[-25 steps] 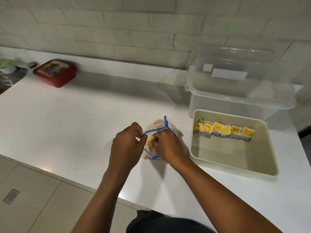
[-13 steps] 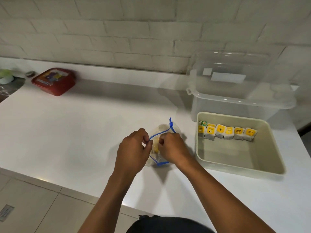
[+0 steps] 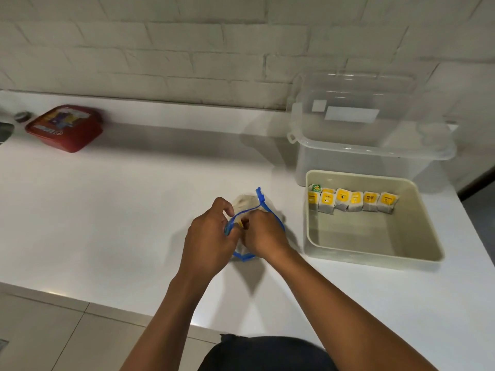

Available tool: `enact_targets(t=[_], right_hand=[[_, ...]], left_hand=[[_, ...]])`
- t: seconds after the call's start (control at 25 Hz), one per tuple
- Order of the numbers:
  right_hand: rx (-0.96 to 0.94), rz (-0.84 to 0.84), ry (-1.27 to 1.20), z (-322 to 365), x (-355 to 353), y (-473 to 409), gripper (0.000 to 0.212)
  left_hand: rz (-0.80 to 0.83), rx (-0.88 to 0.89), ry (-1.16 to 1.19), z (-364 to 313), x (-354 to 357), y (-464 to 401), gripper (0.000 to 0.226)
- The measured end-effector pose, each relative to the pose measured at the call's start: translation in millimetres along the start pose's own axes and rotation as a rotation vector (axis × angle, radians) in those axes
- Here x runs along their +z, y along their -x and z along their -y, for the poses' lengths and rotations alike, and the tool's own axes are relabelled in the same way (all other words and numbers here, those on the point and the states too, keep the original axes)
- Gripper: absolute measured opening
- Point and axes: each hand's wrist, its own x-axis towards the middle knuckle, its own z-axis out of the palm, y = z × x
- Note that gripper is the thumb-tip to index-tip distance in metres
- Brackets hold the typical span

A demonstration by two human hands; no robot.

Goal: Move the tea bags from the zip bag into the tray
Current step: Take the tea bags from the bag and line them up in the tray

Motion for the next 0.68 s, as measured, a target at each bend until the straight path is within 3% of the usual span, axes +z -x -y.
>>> enact_targets(t=[0.44,0.68], right_hand=[[0.02,-0.04,0.016,-14,-49,14,0.015],[0.016,-0.067,-0.226,-39,-70,34,0.013]], left_hand=[[-0.046,0.013,-0.013,-19,8,-7,0.031],[0.026,-0.016,0.046,-21,13,-11,0.035]])
